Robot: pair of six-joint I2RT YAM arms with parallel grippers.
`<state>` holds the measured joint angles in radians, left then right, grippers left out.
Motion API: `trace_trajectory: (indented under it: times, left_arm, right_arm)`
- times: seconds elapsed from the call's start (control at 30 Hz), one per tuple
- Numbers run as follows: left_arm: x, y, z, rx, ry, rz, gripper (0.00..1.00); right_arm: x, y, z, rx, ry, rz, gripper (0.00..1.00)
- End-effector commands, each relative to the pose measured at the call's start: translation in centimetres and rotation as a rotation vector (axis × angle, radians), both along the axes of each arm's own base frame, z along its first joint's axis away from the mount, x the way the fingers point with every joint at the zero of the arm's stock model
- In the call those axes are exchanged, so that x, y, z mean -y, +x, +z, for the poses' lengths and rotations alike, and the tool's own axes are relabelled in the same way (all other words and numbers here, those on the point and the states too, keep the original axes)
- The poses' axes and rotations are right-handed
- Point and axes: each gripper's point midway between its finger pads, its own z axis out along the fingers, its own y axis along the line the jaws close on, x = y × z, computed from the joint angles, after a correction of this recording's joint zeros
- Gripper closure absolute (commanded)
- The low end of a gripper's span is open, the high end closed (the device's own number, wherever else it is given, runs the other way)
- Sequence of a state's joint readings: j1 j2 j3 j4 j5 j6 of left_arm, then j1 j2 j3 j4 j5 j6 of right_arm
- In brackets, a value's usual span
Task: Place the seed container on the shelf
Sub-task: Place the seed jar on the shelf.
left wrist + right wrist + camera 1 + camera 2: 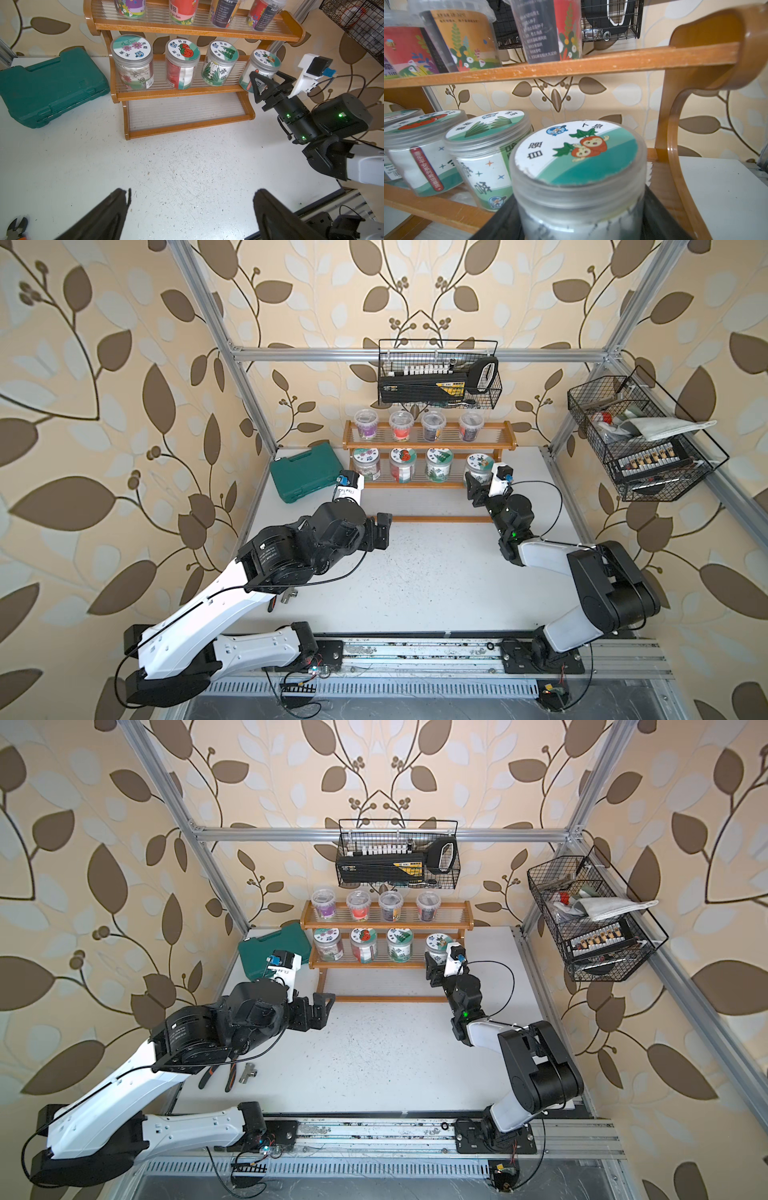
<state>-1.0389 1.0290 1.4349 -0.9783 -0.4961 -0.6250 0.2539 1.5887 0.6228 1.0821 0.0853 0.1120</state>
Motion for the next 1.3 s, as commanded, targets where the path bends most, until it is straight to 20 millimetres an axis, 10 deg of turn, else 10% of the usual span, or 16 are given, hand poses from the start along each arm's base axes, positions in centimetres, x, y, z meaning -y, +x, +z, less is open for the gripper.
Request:
trace_trajectory:
  times: [0.0, 0.73, 1.27]
  left_arm:
    - [-0.4, 0.6, 0.6, 0.031, 0.004, 0.018, 0.02]
    - [-0.1, 0.9, 0.2, 0.021, 0.0, 0.013, 0.02]
    - [0.3, 0.7, 0.2, 0.011, -0.015, -0.004, 0.02]
  right_arm:
    - [-0.2, 0.8, 2.4, 0.074, 0.028, 0.014, 0.43]
    - [-0.7, 3.1, 0.4, 0.017, 0.012, 0.029, 0.24]
    - [0.3, 0.3, 1.0, 0.015, 0.022, 0.011, 0.16]
